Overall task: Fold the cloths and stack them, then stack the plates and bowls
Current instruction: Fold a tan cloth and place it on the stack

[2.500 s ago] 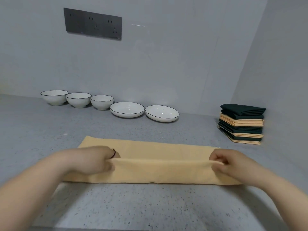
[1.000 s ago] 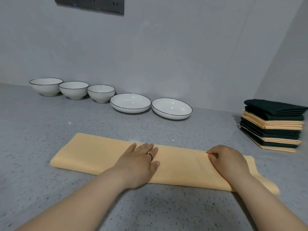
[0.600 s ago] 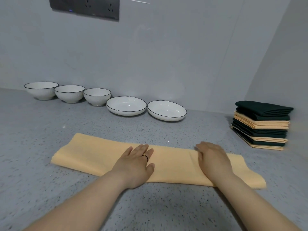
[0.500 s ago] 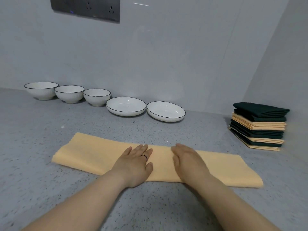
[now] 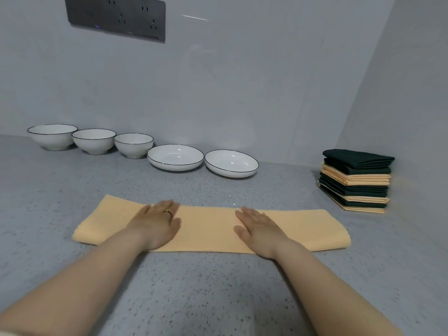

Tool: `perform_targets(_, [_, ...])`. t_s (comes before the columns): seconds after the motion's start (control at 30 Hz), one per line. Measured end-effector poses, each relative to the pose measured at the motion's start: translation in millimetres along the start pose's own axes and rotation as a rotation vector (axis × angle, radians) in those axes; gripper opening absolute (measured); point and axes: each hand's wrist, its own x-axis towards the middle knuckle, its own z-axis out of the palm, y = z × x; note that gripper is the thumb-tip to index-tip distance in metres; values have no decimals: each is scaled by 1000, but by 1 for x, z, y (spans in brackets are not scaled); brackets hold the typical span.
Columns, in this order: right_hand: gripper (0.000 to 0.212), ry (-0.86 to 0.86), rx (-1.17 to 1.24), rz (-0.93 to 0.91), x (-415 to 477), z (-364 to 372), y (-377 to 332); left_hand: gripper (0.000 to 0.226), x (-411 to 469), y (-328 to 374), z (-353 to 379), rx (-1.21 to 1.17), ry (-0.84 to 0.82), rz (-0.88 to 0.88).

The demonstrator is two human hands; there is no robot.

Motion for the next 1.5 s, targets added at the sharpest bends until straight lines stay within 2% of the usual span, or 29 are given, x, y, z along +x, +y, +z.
perform_targets(0.1, [54,7,3,73,-2,-4,31,52,0,-30,-3,18,23,-63])
perform_targets(0.27, [49,63,46,188,-9,-12,73,46,3,-39,-5,-83,133,-40])
perform_targets(0.57, [47,92,63,162,-33,-4,81,48,-24,-36,-1,15,120,23])
perform_targets(0.73, [43,117,51,172,-53,-12,72,35,-42,-27,-8,-26,169,47])
perform_targets(0.87, [33,191,-30,61,-42,-22,41,31,-34,1,-10,-141,219,33])
perform_targets(1.0, [26,204,20,-53,-21,-16,9,26,-25,19,-7,-145,262,4])
perform_targets(1.17, [5,172,133,-35,-9,-10,-2,21,-23,20,-5,-155,286,-35])
perform_targets(1.4, [10,230,70,-13,-4,-9,-8,23,-20,23,-9,-133,291,-82])
perform_targets(1.5, [10,249,78,-2,-4,-4,-8,32,-29,32,-7,-163,299,4])
